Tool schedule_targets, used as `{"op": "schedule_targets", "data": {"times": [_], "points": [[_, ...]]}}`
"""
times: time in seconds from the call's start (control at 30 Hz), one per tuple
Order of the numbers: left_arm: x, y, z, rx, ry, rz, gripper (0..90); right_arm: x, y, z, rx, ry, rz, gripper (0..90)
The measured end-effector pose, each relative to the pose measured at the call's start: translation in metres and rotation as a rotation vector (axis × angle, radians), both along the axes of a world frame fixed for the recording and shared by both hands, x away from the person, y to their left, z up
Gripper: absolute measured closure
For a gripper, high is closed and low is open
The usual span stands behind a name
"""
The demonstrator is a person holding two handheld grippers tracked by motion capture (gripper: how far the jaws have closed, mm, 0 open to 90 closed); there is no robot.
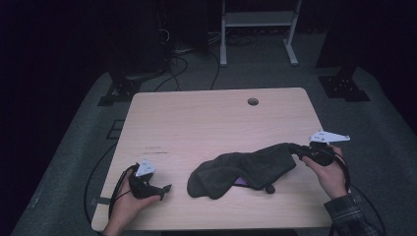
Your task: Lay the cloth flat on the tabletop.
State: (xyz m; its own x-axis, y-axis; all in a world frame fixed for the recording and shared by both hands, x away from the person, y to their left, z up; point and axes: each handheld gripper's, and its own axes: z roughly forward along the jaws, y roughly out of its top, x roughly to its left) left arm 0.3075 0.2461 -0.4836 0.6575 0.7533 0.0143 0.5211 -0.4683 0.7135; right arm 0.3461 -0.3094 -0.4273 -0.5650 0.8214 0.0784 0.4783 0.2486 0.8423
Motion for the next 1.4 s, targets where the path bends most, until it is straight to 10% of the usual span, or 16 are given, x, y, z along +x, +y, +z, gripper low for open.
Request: {"op": "schedule_targets", "data": {"times": [0.33,0.43,0.8,1.1,1.4], "points": [[0.0,0.0,0.0,-0.001,0.0,-0.001,0.0,0.02,-0.012,-0.026,-0.113,0.072,-0.067,84.3],[-0.001,0.001,0.0,-0.005,-0.004,-0.022,0.0,0.023,-0.013,-0.034,-0.143,0.099,-0.083,71.5],[-0.009,0.003,0.008,-0.086,-0.046,-0.096,38.8,0.023,-0.039,-0.034,-0.086,0.065,-0.156,47.8],[-0.019,-0.051,0.026,-0.149,-0.058,-0.268,56.6,0.024,-0.039,-0.037,-0.098,0.082,-0.15,46.8],[-0.019,-0.097,0.03,-0.16,-0.057,-0.397,54.0,0.024,-0.039,-0.037,-0.092,0.084,-0.145,46.3]]}}
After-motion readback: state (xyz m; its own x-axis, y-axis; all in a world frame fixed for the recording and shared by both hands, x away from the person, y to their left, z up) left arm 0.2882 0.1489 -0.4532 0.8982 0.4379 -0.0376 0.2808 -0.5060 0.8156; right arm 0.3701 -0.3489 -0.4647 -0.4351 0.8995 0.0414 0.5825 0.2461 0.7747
